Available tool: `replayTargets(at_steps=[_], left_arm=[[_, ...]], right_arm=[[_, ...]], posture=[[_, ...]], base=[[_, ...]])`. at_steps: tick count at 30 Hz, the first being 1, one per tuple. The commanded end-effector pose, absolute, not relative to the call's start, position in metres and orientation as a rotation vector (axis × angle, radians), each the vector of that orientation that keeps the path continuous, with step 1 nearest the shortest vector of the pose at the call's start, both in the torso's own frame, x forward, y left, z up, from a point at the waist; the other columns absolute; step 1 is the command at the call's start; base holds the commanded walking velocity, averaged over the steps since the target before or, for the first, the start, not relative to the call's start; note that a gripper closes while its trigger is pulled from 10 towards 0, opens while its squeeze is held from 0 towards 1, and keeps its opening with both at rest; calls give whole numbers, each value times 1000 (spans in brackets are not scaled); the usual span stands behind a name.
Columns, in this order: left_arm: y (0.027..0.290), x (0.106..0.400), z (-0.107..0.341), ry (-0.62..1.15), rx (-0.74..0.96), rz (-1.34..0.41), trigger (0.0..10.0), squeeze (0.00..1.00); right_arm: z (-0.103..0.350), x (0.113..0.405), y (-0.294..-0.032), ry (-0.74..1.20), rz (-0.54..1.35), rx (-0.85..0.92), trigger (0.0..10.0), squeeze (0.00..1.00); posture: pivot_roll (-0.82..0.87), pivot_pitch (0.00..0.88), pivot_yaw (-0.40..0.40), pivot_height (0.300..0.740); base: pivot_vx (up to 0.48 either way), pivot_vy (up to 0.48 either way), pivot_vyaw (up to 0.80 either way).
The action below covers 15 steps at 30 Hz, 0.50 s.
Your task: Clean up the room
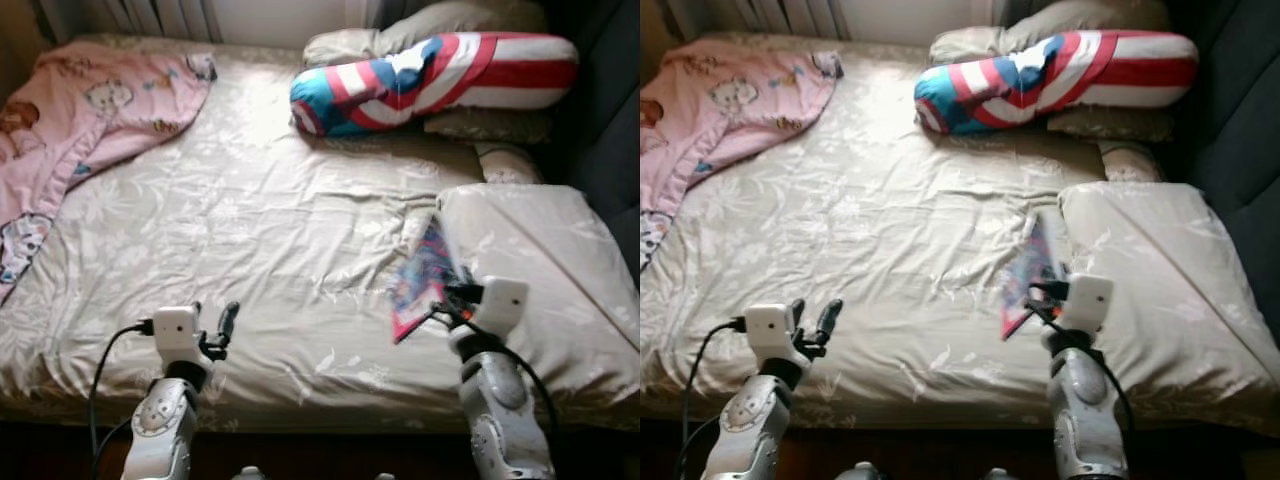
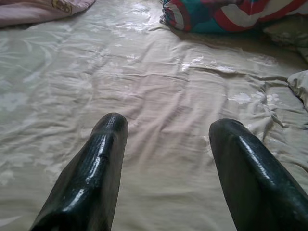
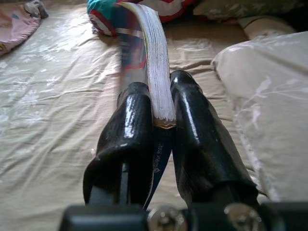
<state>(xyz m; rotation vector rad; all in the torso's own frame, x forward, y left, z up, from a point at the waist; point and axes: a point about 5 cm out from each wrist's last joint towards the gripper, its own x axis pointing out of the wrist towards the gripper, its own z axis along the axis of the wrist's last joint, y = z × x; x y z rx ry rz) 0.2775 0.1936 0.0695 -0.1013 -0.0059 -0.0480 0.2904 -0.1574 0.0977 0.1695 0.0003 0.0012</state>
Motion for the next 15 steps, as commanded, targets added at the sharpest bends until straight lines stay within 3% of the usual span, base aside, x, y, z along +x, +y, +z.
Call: replayTargets(at_steps=[1,15], left_arm=[[189,274,64,19,-114,-62,10000,0],[190,274,66,14,-111,-60,10000,0]], right_arm=[[99,288,-167,-16,-33,165,10000,0],[100,288,-167,-21,-27,169,10000,0]], posture=[[47,197,-58,726],[47,198,-59,726]], base=[[0,0,0],[18,0,0]])
